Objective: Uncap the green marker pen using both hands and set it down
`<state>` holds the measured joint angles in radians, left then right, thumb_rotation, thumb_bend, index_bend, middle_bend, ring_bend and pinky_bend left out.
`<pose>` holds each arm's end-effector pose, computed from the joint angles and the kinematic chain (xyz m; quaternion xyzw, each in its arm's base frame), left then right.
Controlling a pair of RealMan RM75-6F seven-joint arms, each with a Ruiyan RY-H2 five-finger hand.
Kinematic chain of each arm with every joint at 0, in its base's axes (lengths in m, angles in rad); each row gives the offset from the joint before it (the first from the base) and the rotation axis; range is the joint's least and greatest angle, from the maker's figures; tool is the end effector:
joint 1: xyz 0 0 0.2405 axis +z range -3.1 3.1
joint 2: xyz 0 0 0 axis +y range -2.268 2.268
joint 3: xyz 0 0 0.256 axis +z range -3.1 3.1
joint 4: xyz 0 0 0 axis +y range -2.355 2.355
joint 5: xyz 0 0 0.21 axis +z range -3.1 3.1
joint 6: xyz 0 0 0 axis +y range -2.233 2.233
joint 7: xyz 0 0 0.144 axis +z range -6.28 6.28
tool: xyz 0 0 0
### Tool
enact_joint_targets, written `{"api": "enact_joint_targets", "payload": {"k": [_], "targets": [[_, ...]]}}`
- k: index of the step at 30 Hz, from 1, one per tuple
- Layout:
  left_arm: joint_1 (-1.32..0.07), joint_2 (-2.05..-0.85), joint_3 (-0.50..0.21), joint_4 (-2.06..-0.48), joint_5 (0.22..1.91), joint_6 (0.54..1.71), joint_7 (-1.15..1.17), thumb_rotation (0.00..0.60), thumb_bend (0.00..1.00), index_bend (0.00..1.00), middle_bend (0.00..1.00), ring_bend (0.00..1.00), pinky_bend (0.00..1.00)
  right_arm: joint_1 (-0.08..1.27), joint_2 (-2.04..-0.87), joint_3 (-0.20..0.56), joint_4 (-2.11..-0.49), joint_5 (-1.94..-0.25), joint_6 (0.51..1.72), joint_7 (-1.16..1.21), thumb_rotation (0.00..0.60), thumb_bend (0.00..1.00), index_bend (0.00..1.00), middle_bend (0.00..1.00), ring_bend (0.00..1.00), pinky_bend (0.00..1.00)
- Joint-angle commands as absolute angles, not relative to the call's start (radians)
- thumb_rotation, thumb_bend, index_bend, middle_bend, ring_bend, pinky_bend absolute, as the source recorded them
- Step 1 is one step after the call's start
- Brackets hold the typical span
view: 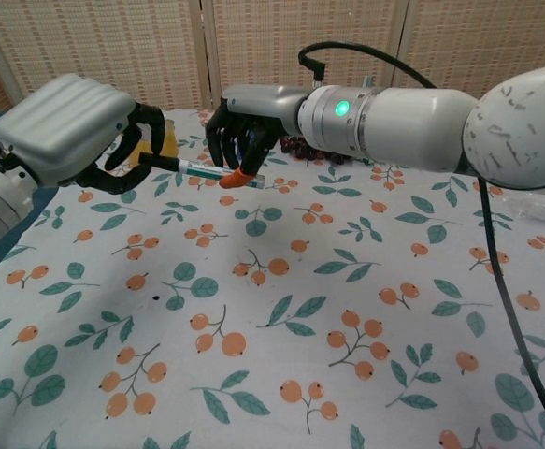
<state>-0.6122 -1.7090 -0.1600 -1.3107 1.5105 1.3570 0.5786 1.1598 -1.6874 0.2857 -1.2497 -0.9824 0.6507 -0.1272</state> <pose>-0.1404 0.3129 -0.0074 -0.7107 -0.1357 -0.4418 0.5303 -0.0089 -0.4012 -0.0652 0.7845 -0.3955 0.3949 0.2688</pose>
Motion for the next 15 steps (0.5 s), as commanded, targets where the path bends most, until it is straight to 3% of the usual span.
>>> {"api": "enact_joint_targets", "payload": {"k": [1,6,15], "targets": [[-0.611,-1.710,-0.160,-1.306,1.515,1.361,0.574,0.600,0.64,0.72,0.82,0.77,0.80,1.160,-1.686,0.285,-1.251,-0.985,0.650,-0.126,0.600,0.35,1.00,0.84,0.52,0.18],[-0.612,-1.702,-0.153,-1.302,1.521,1.354,0.566,0.600,0.73,0.79,0.88,0.78,0.80,1.157,-1.679,0.285,-1.254,-0.986,0.648,-0.121,0.600,0.35,1.00,0.84,0.52,0.18],[-0.605,-1.700,-0.133,-1.288,1.541,1.354,0.537,0.600,0.77,0.82,0.92,0.79,0.80,1.154,-1.680,0.269,-1.249,-0.979,0.642,-0.133,0.600,0.35,1.00,0.84,0.52,0.18]]}}
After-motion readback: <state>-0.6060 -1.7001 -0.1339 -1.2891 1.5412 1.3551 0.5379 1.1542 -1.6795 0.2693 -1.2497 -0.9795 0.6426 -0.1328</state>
